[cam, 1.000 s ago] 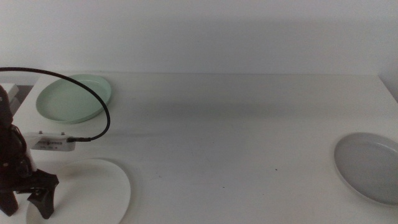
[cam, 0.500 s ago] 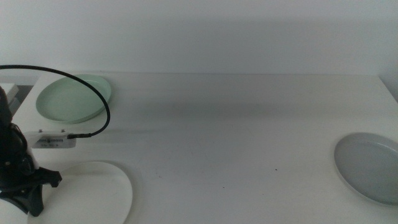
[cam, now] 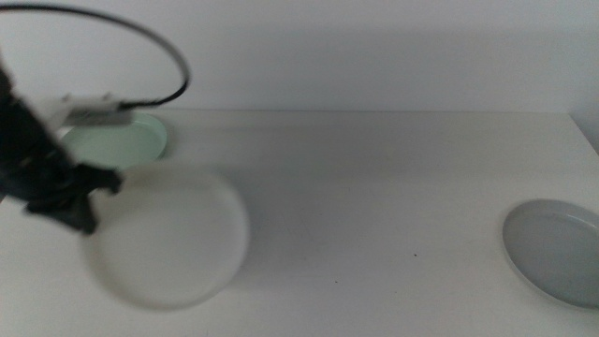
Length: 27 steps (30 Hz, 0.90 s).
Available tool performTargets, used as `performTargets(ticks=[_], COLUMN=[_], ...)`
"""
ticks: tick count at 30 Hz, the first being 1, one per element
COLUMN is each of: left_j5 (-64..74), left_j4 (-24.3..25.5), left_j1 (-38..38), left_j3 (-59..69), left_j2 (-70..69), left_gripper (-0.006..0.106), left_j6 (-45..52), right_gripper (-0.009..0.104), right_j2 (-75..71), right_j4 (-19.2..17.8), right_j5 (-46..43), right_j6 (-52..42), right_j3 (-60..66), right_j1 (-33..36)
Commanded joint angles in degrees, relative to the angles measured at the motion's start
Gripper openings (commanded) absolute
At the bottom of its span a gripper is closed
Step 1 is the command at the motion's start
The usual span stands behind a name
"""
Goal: Stack the three bowls on top of each other.
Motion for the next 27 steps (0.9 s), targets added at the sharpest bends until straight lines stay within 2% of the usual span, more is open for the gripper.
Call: performTargets(ticks=[1, 12, 20, 27], left_j5=[0.52, 0.52, 0.52, 0.52], left_j4=[-1.93, -7.22, -10.97, -11.55], left_j1=[-4.06, -18.76, -22.27, -22.66], left_j3=[-3.59, -22.17, -30.95, -32.95], left_j2=[0.86, 18.36, 28.91, 33.65], left_gripper=[-0.002, -0.002, -0.002, -0.002], left_j6=[-3.10, -12.58, -13.01, -12.74], right_gripper=[0.093, 0.093, 0.093, 0.093], right_j2=[-0.28, -0.28, -0.28, -0.28], right_j4=[-0.12, -0.12, -0.12, -0.12], right_j5=[-0.43, -0.43, -0.43, -0.43], right_j6=[-0.60, -0.60, -0.60, -0.60], right_j3=[0.20, 0.20, 0.20, 0.20], right_j1=[-0.30, -0.30, -0.30, -0.30])
